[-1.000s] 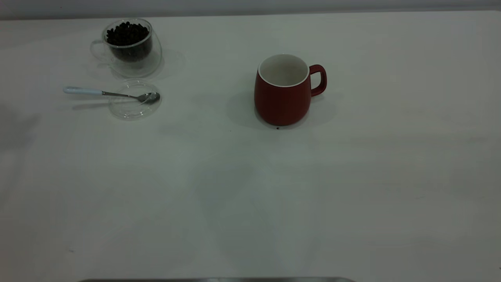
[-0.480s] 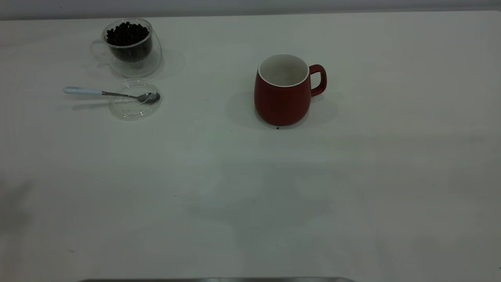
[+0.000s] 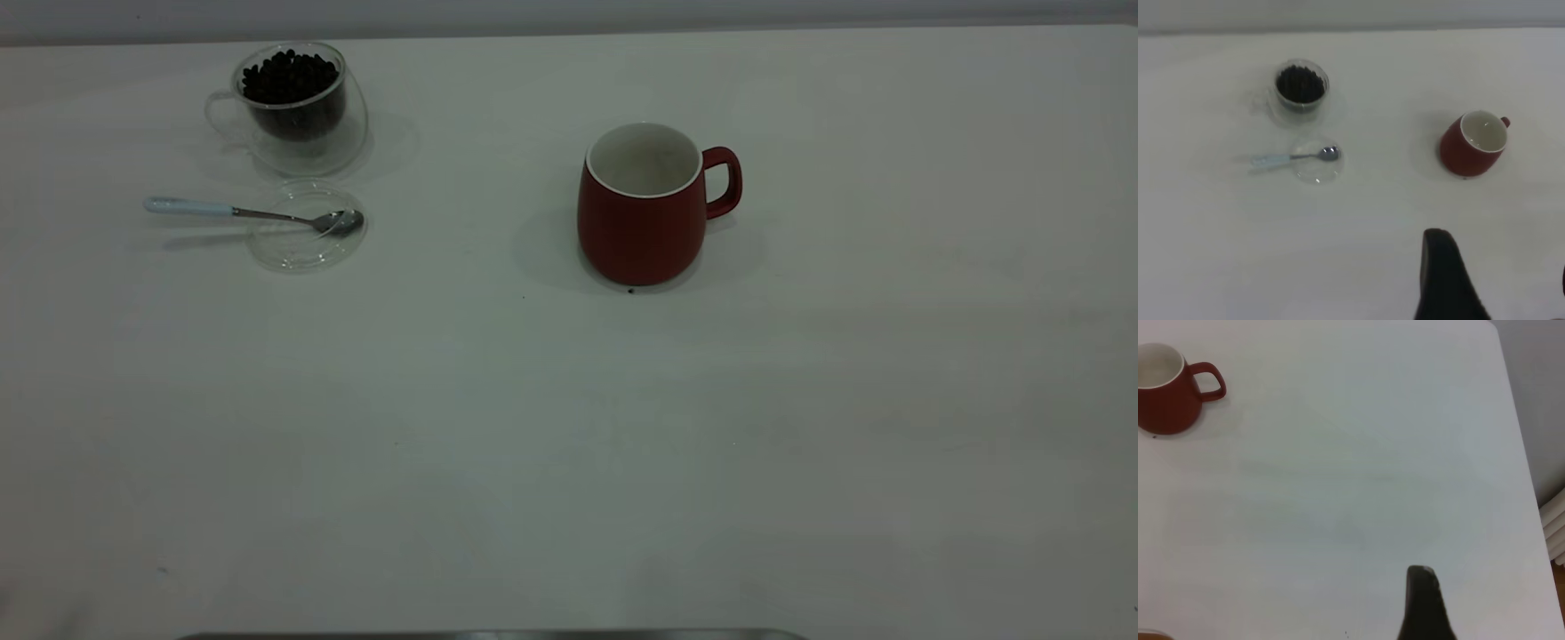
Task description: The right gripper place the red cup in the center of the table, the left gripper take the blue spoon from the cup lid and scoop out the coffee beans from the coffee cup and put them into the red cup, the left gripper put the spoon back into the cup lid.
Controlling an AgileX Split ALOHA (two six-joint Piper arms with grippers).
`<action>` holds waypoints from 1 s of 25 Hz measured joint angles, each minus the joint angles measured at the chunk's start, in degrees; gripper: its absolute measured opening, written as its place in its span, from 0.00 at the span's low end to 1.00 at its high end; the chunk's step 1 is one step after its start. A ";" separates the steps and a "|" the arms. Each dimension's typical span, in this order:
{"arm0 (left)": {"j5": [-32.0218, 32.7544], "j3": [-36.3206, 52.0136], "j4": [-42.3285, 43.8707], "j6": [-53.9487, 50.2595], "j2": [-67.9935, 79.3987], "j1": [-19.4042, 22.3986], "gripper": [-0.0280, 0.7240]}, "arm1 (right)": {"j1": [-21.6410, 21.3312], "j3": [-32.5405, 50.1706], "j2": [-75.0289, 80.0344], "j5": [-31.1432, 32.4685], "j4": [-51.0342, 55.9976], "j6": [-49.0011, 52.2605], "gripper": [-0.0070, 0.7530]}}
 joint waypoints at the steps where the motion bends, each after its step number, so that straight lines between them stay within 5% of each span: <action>1: 0.00 0.65 0.46 0.00 -1.55 0.00 0.67 | 0.00 0.00 0.00 0.00 0.00 0.00 0.73; 13: -0.15 18.84 22.05 -13.10 -10.66 -0.70 0.67 | 0.00 0.00 0.00 0.00 0.00 0.00 0.73; 25: -2.45 26.90 31.38 -24.65 -23.68 -20.51 0.67 | 0.00 0.00 0.00 0.00 0.00 0.00 0.73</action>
